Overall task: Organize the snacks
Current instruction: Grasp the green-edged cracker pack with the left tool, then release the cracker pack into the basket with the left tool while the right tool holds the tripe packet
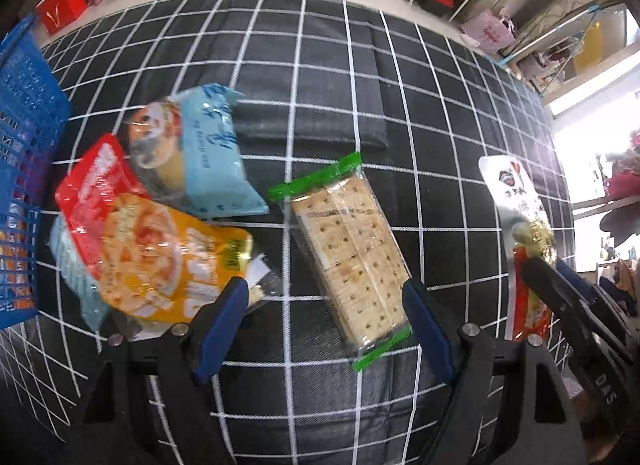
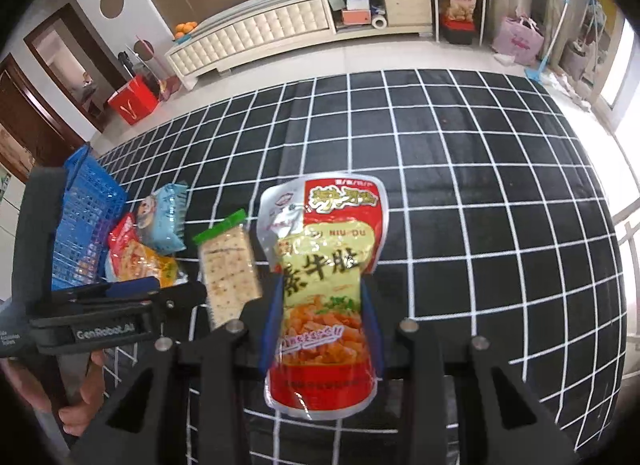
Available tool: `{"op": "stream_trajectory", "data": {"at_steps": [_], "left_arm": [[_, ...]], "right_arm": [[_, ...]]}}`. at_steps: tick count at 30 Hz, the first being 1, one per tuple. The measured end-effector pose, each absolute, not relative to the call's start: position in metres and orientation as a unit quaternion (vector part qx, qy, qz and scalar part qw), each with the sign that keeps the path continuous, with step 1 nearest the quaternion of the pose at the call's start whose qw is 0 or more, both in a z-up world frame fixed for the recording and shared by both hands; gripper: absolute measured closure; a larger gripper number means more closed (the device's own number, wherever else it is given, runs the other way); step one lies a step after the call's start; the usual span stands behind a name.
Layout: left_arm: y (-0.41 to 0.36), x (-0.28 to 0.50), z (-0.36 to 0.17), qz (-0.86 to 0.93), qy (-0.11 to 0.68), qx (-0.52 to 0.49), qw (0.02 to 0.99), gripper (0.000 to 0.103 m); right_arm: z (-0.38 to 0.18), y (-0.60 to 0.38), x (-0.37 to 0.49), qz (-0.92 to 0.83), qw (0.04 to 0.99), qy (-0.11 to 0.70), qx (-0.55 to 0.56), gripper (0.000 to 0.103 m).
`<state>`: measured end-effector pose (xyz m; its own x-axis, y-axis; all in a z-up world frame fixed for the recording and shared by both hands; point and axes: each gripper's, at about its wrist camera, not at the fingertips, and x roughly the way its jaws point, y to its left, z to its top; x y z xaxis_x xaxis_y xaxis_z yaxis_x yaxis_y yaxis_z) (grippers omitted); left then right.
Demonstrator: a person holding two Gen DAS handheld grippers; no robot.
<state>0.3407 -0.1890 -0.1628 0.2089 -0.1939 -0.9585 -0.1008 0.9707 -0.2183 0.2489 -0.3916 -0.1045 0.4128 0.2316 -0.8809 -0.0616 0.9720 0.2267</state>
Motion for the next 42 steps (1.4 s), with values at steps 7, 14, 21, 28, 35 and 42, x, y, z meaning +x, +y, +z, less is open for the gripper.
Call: {"op": "stream_trajectory", "data": {"at_steps": [7, 14, 21, 28, 35, 42], "left_arm": [[-0.215, 0.352, -0.182, -0.023, 0.635, -0.094, 0.767, 0.025], [-0.232, 0.356, -0.191, 0.003, 0.634, -0.078, 0.769, 0.025], [-0.243, 0.356, -0.204, 0.026, 0.630, -0.082, 0.772, 0.025], [-0.262, 0.349, -0.212, 0.036, 0.627, -0.044, 0.777, 0.017], [-0.281, 0.343, -0.208, 0.008, 0.624, -0.020, 0.781, 0.039], [-0.285, 0.319, -0.203, -0.049, 0.628, -0.039, 0.776, 0.041]], "right_arm": [[-0.115, -0.403, 0.248, 0.090, 0.835, 0.535, 0.096, 0.061], [-0.122, -0.412, 0.246, 0.090, 0.835, 0.533, 0.104, 0.061], [-0.120, -0.411, 0.242, 0.093, 0.836, 0.531, 0.101, 0.061], [-0.122, -0.410, 0.240, 0.092, 0.834, 0.535, 0.104, 0.061], [-0.123, -0.412, 0.241, 0.087, 0.832, 0.539, 0.102, 0.061], [-0.111, -0.406, 0.234, 0.076, 0.833, 0.540, 0.094, 0.061]]}}
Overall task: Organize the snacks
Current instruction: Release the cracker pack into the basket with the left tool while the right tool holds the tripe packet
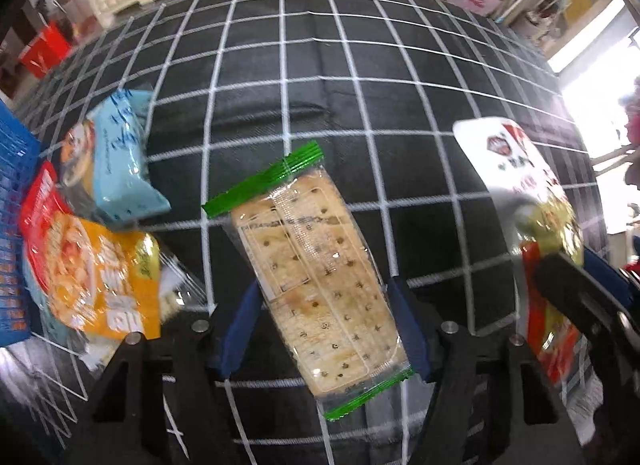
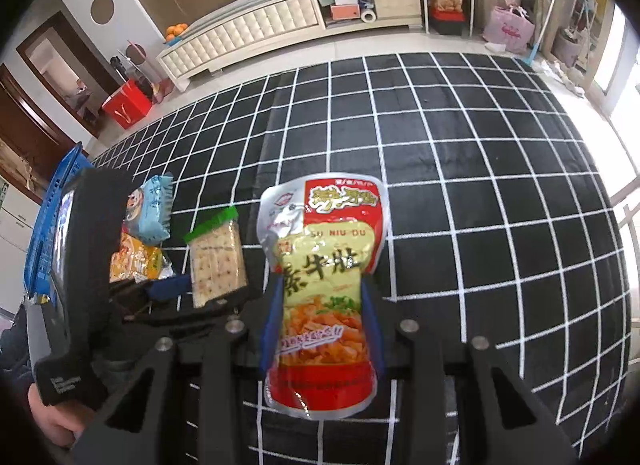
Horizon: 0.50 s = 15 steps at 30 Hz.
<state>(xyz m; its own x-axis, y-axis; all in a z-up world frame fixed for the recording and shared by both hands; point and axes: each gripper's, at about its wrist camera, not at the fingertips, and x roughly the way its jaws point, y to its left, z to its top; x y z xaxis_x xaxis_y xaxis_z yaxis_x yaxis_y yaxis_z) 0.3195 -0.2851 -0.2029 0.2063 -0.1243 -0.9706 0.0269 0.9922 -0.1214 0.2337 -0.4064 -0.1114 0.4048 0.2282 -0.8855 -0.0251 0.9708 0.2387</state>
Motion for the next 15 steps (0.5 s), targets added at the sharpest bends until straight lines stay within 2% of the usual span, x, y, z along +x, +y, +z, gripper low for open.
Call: {"op": "stream_trajectory", "data": {"at_steps": [6, 15], "left_arm": [[-0.270, 0.289, -0.178, -0.076, 0.600, -0.032, 0.796, 0.041], [-0.207, 0.257, -0.106, -0.091, 0.543, -0.055, 0.833, 0.041]], "right_arm": [[-0.093, -0.396, 0.226, 0.064, 0.836, 0.538, 0.089, 0.061], [-0.042, -0.336, 0.218, 0.086, 0.852, 0.513, 0.052, 0.061]]}}
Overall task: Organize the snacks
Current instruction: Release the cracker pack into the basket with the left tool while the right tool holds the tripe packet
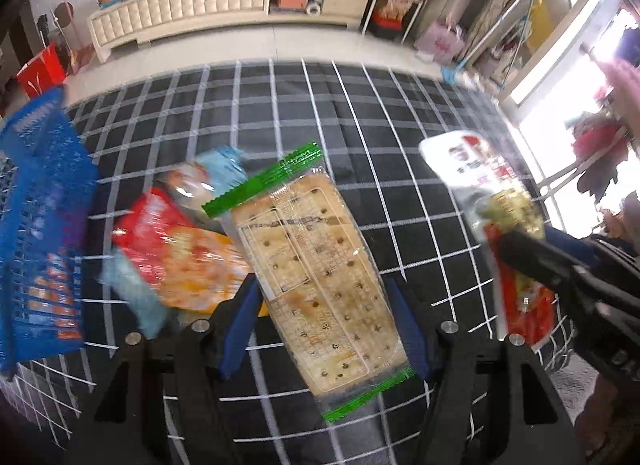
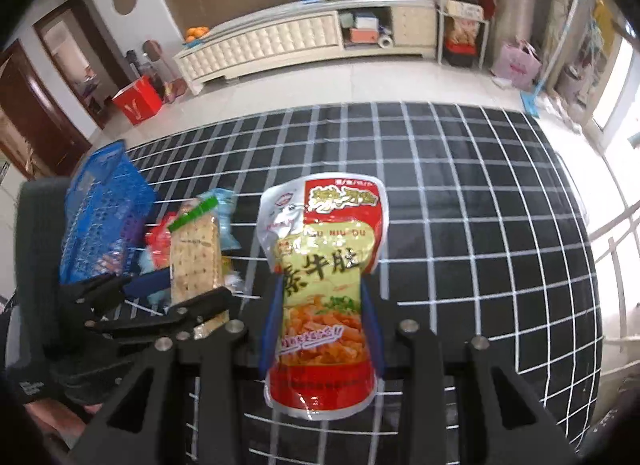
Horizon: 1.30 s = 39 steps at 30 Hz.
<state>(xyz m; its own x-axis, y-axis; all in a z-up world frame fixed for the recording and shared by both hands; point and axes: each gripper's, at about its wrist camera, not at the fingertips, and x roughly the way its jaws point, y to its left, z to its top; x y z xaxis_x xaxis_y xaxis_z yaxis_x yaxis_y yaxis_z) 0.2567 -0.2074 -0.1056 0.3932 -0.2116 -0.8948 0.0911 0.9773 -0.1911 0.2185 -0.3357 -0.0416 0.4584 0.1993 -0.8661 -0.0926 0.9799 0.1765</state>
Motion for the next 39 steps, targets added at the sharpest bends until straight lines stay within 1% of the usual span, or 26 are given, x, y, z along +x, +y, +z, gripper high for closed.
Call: {"op": "stream_trajectory", "data": {"at_steps": [7, 14, 23, 28, 32, 36, 39], "left_arm": [[-0.134, 0.229, -0.064, -0.076, 0.509, -0.066, 0.855, 0.041], [-0.045, 0.211, -0.032, -0.044, 0.481, -0.057, 0.874, 0.041], [0.046, 0.207, -0.016, -0.008, 0.474, -0.041, 0.880, 0.041], [0.075, 0.218, -0.021, -0.001, 0.482, -0.041, 0.875, 0.041], [0.094, 0.229, -0.036, -0.020, 0.498, -0.049, 0.866, 0.041], [0.096, 0.237, -0.054, -0.015, 0.510, -0.018, 0.860, 0.041], [0.099, 0.243, -0.068, -0.024, 0.523, -0.027, 0.852, 0.041]], "right_arm": [[-0.012, -0.266, 0.221, 0.131, 0.859, 0.494, 0.025, 0.061], [-0.008, -0.185, 0.229, 0.184, 0.854, 0.486, 0.002, 0.062], [-0.013, -0.104, 0.245, 0.231, 0.844, 0.484, -0.014, 0.062], [-0.019, -0.071, 0.262, 0.244, 0.838, 0.487, -0.018, 0.061], [-0.026, -0.057, 0.271, 0.247, 0.836, 0.490, -0.025, 0.061], [-0.032, -0.049, 0.273, 0.242, 0.834, 0.496, -0.028, 0.061], [-0.037, -0.048, 0.274, 0.237, 0.832, 0.501, -0.031, 0.061]]}}
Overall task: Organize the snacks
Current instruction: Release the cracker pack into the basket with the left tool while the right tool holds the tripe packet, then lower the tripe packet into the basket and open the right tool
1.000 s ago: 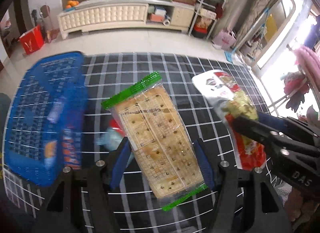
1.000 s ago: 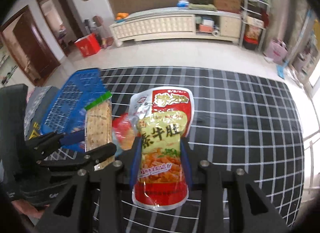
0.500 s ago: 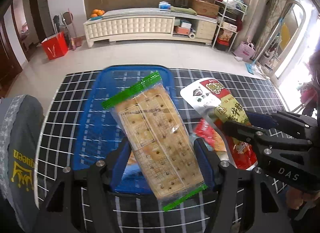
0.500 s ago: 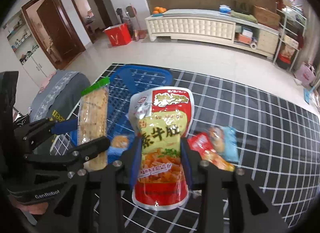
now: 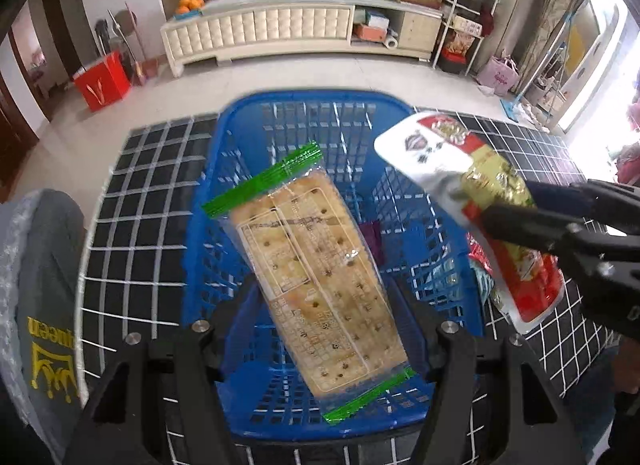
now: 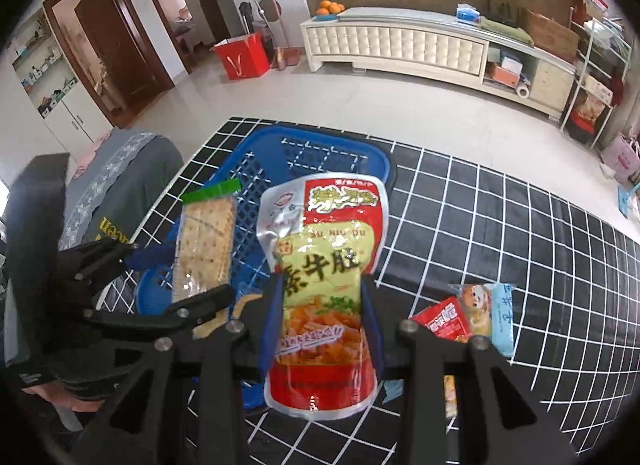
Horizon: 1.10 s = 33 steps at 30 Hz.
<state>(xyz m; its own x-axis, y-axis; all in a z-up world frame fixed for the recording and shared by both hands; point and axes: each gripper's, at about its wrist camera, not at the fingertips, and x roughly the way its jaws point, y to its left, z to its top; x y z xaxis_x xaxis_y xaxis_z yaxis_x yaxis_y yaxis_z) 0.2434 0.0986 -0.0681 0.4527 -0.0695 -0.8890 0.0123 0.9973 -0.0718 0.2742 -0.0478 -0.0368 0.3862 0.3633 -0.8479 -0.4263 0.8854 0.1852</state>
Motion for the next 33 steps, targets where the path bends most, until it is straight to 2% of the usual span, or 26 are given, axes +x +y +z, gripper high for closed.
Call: {"op": "stream_trajectory", "data": {"at_steps": [8, 13, 16, 27, 33], "left_arm": [[0.102, 0.249, -0.084, -0.018, 0.544, -0.031, 0.838, 0.040], [0.106, 0.245, -0.087, -0.012, 0.548, -0.033, 0.836, 0.034], [0.113, 0.238, -0.081, -0.016, 0.543, -0.052, 0.838, 0.028], [0.151, 0.203, -0.030, 0.005, 0.490, -0.079, 0.868, 0.028], [0.176, 0.190, -0.025, 0.026, 0.478, -0.087, 0.874, 0.028]], "right_arm": [[-0.042, -0.044, 0.275, 0.228, 0.829, 0.509, -0.036, 0.061], [-0.038, -0.042, 0.272, 0.227, 0.829, 0.509, -0.041, 0.061], [-0.034, -0.040, 0.268, 0.229, 0.831, 0.505, -0.042, 0.061], [-0.013, -0.012, 0.260, 0.248, 0.834, 0.489, -0.060, 0.061], [-0.017, 0.025, 0.261, 0.266, 0.827, 0.489, -0.074, 0.061]]}}
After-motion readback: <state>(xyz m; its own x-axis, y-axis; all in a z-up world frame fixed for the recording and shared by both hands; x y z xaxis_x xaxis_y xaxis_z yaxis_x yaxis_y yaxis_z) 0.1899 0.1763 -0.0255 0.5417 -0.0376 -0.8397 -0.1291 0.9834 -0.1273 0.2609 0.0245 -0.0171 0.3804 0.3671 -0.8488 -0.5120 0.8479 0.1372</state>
